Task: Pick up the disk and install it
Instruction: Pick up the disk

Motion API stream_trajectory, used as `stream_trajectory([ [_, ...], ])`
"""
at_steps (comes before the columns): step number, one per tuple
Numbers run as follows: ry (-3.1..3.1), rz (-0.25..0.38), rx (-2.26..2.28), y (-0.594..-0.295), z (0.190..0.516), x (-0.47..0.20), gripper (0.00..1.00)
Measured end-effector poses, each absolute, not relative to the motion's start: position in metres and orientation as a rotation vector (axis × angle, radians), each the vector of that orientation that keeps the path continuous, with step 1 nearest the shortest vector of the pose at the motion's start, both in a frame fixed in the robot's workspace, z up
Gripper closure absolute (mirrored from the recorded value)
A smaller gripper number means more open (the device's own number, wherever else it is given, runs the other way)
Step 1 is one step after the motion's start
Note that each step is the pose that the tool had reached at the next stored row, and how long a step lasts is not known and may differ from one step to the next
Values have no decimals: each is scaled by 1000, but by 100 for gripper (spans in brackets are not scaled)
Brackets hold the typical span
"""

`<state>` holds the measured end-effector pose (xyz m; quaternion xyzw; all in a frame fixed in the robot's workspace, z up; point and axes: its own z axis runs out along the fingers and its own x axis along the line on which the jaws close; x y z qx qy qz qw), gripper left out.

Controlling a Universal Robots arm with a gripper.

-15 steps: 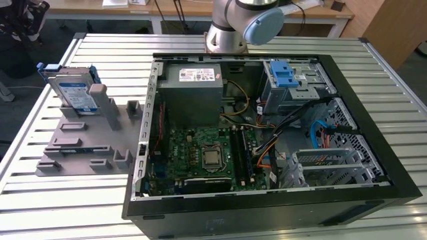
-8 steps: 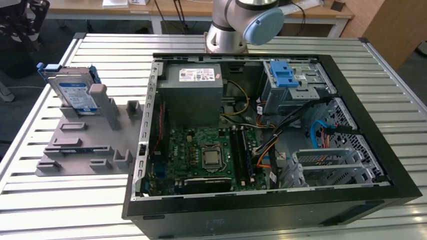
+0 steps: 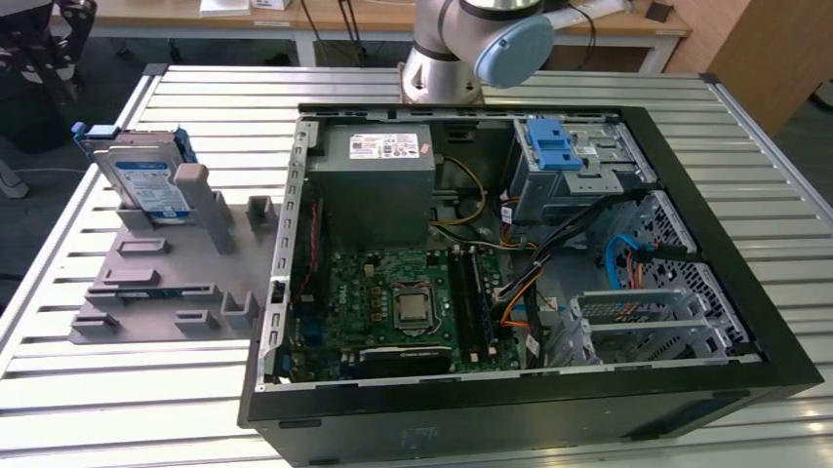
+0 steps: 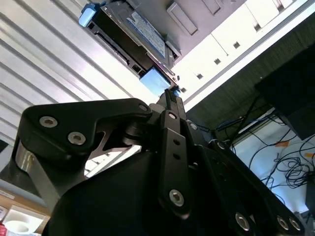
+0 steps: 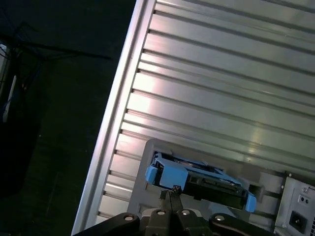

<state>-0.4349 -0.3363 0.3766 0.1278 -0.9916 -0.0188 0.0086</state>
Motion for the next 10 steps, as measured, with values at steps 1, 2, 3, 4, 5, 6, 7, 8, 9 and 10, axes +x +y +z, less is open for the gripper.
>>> stream_trajectory([
  [1, -3096, -58, 416, -336, 377, -435, 89],
  [2, -3093, -58, 434, -336, 377, -435, 89],
  [3, -3090, -57, 452, -336, 376, -435, 89],
  [4, -3087, -57, 470, -336, 376, -435, 89],
  [5, -3084, -57, 488, -336, 376, -435, 89],
  [6, -3081, -56, 506, -336, 376, -435, 89],
  [7, -3078, -56, 524, -336, 376, -435, 89],
  [8, -3075, -56, 541, -336, 376, -435, 89],
  [9, -3071, -56, 559, -336, 376, -435, 89],
  [10, -3067, -55, 579, -336, 376, -435, 89],
])
